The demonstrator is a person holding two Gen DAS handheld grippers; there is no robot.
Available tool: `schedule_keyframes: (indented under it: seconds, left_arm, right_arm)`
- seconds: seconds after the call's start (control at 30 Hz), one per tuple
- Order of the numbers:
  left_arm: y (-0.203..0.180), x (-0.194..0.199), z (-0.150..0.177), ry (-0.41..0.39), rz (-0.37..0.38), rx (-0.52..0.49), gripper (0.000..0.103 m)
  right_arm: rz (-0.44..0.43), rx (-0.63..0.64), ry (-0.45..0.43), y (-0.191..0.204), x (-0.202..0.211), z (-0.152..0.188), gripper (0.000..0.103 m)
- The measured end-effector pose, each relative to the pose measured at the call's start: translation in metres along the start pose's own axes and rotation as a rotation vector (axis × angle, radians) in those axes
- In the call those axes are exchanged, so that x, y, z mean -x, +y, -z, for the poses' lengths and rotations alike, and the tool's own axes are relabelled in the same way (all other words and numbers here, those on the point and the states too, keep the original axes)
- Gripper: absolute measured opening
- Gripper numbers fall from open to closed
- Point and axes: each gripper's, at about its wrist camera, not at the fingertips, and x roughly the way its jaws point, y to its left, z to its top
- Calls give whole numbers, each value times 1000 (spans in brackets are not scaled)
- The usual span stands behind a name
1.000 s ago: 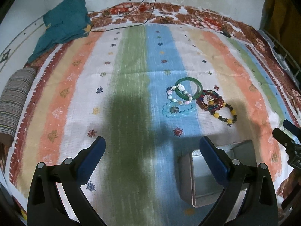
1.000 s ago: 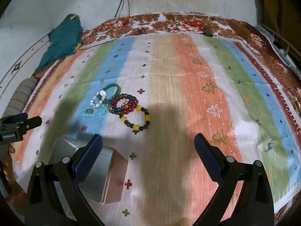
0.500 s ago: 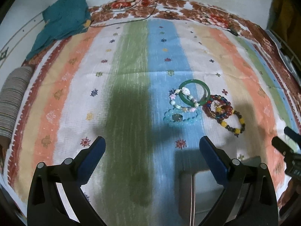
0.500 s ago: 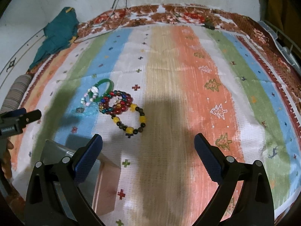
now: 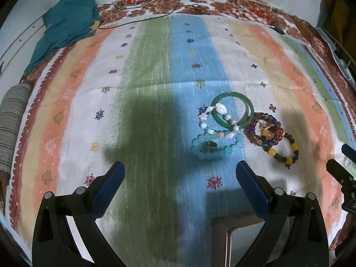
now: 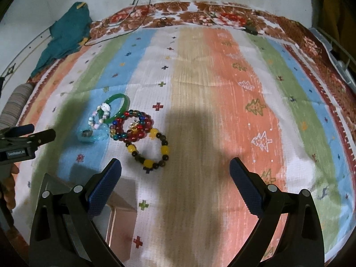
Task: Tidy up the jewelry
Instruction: 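Grasp the yellow-black bracelet with the right tool while the left tool grasps the light blue bracelet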
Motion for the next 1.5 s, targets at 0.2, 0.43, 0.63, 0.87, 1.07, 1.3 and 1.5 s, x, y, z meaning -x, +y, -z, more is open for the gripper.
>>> schedule_keyframes:
  seconds: [0.2, 0.43, 0.63, 0.87, 1.07, 1.3, 1.5]
  left_arm:
    - [0, -15, -5, 29, 0, -11, 97]
    - [6, -32, -10, 58, -23, -14, 97]
    - [10, -43, -13, 78, -27, -9, 97]
    - [11, -62, -17, 99, -44, -23, 97]
    - [11, -76, -21, 116, -52, -29, 97]
    - [8, -87, -22, 127, -66, -54, 97]
    - [2, -93, -22, 136, -57, -77, 97]
  right_arm:
    - [2, -19, 29, -6, -15, -6, 99]
    - [1, -27, 63, -7, -30, -11, 99]
    - [-2, -31, 99, -7, -46, -12, 99]
    - [0, -33, 127, -6, -60, -13, 98]
    - [4, -17, 149, -2, -72, -14, 98]
    - [12, -27, 174, -6, -85, -14, 98]
    - [18, -19, 199, -4, -98, -13, 98]
